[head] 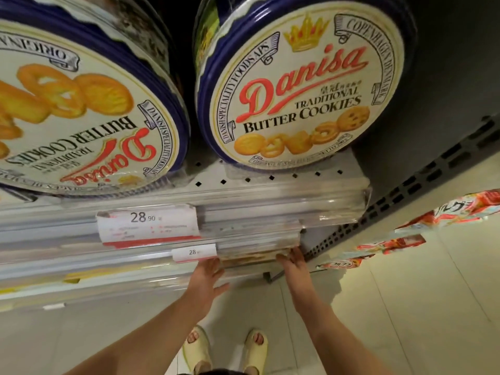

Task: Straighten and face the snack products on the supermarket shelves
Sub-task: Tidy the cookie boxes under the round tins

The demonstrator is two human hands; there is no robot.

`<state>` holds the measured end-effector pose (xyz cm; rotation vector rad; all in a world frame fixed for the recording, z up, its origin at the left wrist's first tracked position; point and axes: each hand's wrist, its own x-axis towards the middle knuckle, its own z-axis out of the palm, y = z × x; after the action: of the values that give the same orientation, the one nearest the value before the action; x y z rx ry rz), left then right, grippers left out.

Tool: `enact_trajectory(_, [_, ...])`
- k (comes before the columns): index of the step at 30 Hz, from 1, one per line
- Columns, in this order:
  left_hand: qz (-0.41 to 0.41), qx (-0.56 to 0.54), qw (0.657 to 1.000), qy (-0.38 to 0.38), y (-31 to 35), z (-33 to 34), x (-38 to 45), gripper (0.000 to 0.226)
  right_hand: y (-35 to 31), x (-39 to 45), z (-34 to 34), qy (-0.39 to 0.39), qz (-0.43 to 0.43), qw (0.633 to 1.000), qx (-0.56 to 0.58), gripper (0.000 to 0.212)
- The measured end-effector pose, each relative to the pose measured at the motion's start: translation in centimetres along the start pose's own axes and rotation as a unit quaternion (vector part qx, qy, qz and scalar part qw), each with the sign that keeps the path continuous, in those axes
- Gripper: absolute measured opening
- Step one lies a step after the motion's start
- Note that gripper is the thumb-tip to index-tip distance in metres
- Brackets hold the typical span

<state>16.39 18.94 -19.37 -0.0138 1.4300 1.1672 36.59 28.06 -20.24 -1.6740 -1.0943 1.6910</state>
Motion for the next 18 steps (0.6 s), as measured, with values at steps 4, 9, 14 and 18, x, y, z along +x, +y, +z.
enact_trajectory(4, [-0.005, -0.027, 1.0, 0.009, -0.5, 0.1, 0.2, 0.047, 0.4, 0.3, -0.1, -0.002, 0.002, 1.0, -0.002, 0.043])
enact_trajectory(9, [-0.009, -0.062, 0.998, 0.025, -0.7, 0.7, 0.6, 0.025, 0.9, 0.0, 0.1, 0.002, -0.016, 1.0, -0.002, 0.048])
enact_trajectory(14, [0.003, -0.042, 0.999, 0.004, -1.4, 0.7, 0.6, 0.033, 1.3, 0.5, 0.6, 0.004, 0.002, 0.999, 0.037, 0.047])
enact_trajectory(18, [0.016, 0.013, 1.0, 0.005, -2.0, 0.7, 0.8, 0.042, 1.1, 2.5, 1.2, 0.01, 0.042, 0.998, 0.04, 0.052])
